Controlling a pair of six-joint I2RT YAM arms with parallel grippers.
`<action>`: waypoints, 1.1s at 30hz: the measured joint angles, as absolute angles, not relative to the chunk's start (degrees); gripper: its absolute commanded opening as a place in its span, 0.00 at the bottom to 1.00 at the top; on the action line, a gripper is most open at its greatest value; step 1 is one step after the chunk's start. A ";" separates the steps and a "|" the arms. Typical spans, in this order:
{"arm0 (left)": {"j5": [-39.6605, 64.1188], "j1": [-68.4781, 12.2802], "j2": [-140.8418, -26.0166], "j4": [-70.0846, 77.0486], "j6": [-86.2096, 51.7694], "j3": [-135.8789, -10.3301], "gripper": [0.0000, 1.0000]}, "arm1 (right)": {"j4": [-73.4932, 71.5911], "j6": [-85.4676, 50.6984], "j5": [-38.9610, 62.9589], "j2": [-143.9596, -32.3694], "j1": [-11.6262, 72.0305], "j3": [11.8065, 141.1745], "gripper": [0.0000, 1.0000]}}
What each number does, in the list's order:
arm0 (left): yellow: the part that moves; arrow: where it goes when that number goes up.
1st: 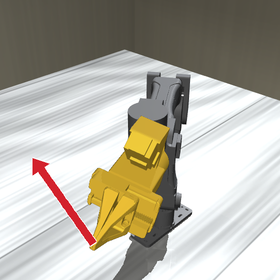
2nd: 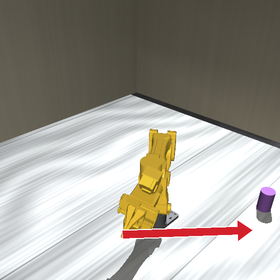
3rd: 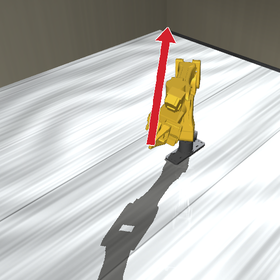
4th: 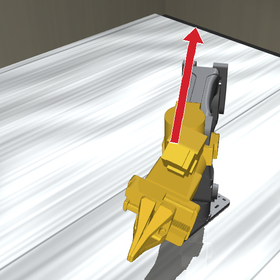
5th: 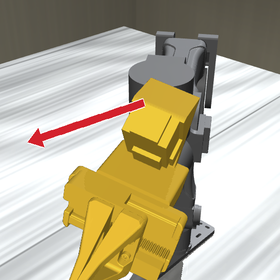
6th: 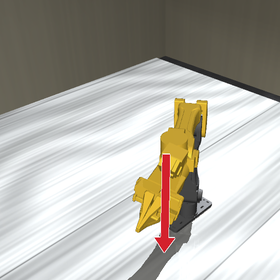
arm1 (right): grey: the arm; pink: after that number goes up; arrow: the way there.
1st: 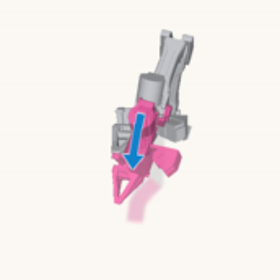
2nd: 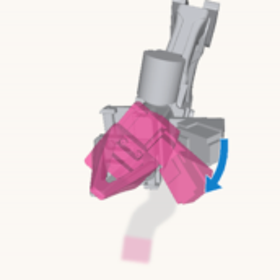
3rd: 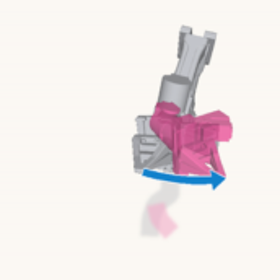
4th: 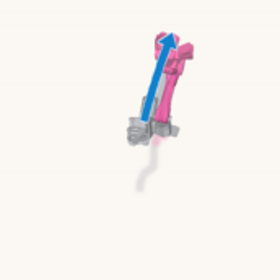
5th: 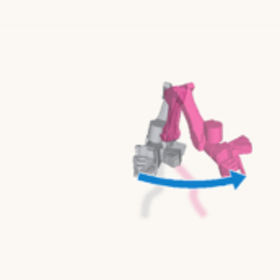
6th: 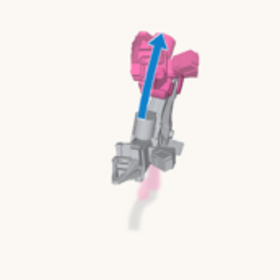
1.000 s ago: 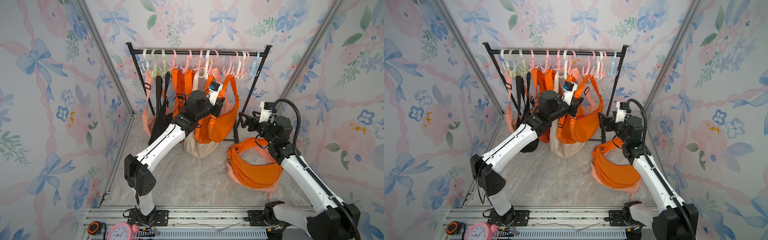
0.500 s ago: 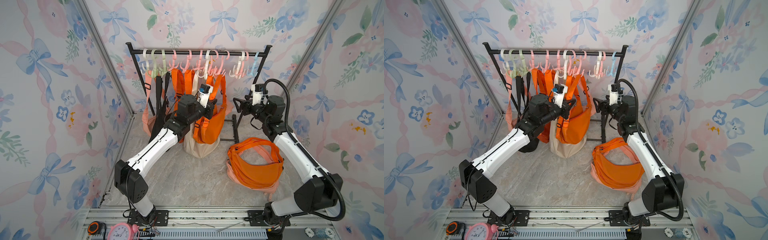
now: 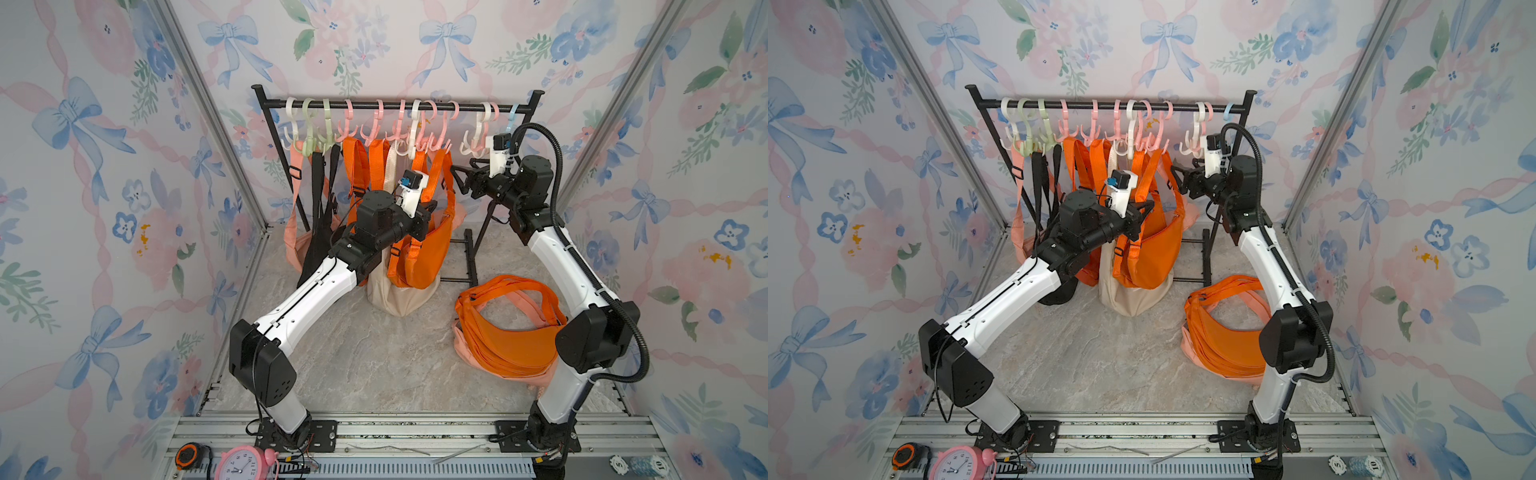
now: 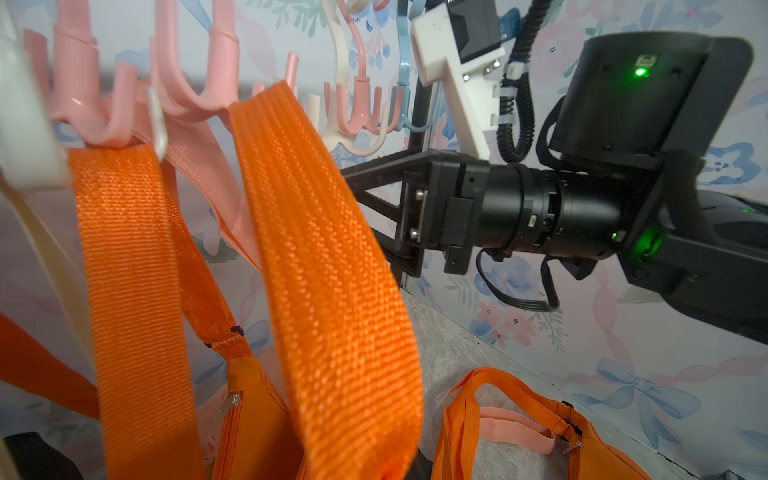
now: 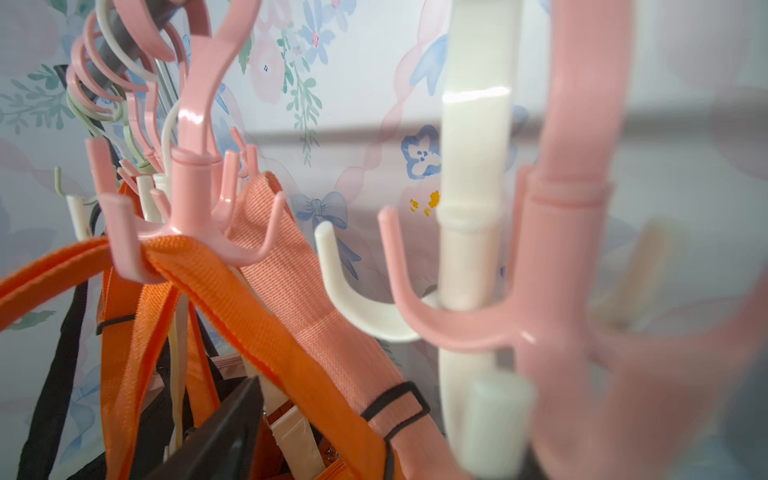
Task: Take the bag off the hook
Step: Pick up the bag from the hook.
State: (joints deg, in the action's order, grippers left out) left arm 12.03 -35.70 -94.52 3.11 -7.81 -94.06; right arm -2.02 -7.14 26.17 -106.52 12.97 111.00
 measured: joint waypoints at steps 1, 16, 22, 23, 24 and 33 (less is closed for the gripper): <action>12.03 -35.79 -94.52 3.14 -7.81 -94.02 0.00 | -1.39 -7.11 26.39 -107.31 13.30 112.22 0.70; 12.03 -35.99 -94.52 3.14 -7.79 -93.97 0.00 | 2.66 -9.47 28.27 -113.62 14.37 120.01 0.05; 12.03 -35.99 -95.48 2.90 -7.77 -95.39 0.00 | 1.39 -9.82 28.32 -113.01 14.37 117.73 0.00; 12.03 -35.97 -96.12 2.72 -7.77 -96.16 0.00 | 1.04 -9.82 28.27 -112.66 14.37 116.79 0.00; 12.03 -35.86 -96.79 2.57 -7.77 -96.97 0.00 | 0.38 -9.82 28.25 -112.16 14.37 115.77 0.00; 12.05 -35.16 -101.97 -1.06 -7.73 -104.20 0.00 | -1.98 -10.02 28.27 -104.05 14.41 108.22 0.00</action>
